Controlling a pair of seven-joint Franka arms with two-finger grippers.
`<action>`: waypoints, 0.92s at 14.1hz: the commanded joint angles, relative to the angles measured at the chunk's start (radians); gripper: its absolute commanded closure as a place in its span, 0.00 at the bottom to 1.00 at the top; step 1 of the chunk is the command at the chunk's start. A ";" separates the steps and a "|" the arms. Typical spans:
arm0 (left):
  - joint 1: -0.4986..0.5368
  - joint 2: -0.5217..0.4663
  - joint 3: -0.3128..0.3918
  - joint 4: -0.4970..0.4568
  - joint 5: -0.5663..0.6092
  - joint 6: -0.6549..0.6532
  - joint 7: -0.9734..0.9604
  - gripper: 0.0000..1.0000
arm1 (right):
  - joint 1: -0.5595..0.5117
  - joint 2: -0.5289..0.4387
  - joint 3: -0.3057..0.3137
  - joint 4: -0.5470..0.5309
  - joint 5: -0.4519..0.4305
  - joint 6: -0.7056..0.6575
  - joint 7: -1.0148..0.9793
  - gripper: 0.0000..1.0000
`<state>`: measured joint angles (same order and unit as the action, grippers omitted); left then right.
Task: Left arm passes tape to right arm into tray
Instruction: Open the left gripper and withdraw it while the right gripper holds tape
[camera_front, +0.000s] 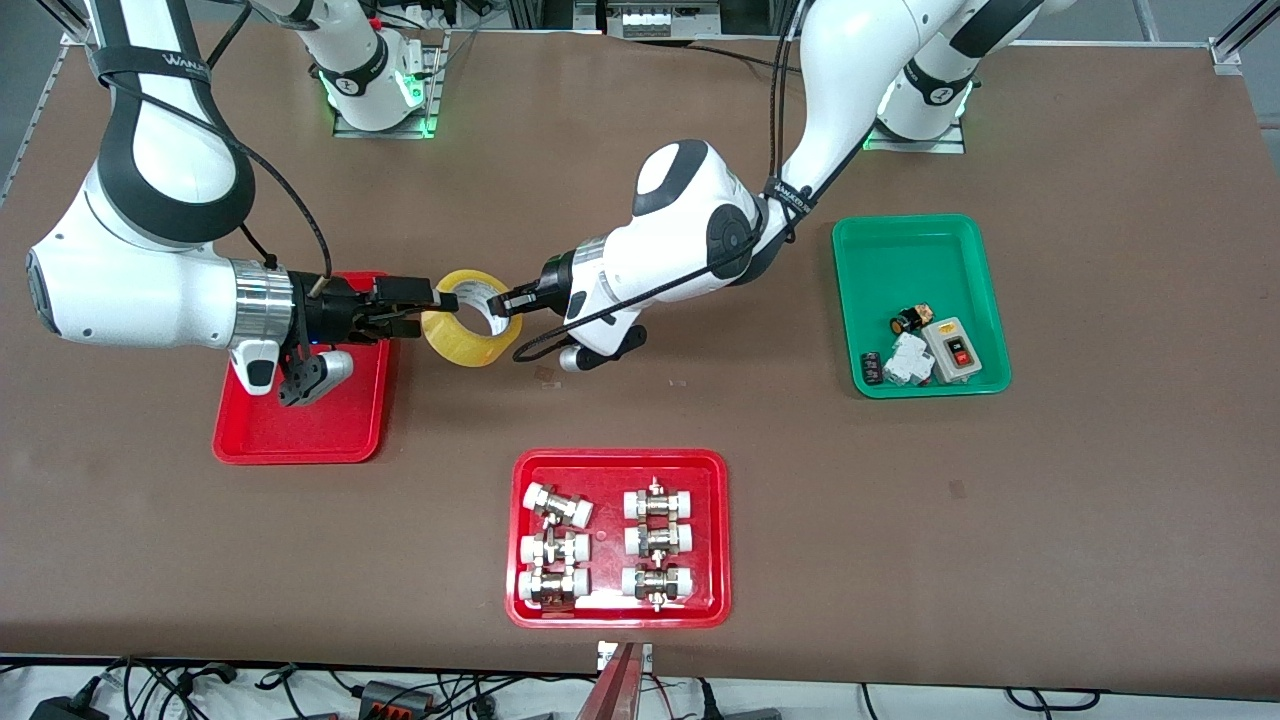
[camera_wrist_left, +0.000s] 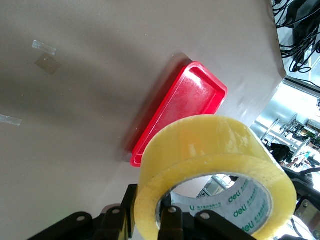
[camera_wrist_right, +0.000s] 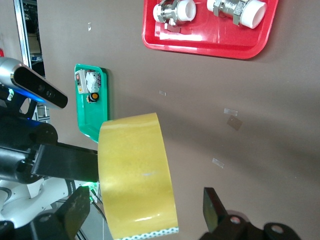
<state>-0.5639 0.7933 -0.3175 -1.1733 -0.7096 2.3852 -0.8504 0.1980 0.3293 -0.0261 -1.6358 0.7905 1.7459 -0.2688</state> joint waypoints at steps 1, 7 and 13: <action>-0.002 0.017 0.000 0.041 -0.024 -0.012 0.024 1.00 | 0.000 0.011 -0.001 0.019 0.022 -0.012 -0.044 0.10; -0.002 0.015 0.000 0.041 -0.024 -0.012 0.024 0.99 | 0.000 0.011 -0.001 0.019 0.022 -0.016 -0.043 0.55; -0.002 0.012 0.000 0.040 -0.021 -0.014 0.022 0.72 | -0.002 0.010 -0.001 0.030 0.022 -0.017 -0.046 0.62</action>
<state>-0.5632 0.7957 -0.3171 -1.1724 -0.7097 2.3844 -0.8503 0.1982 0.3304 -0.0257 -1.6333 0.7972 1.7412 -0.3059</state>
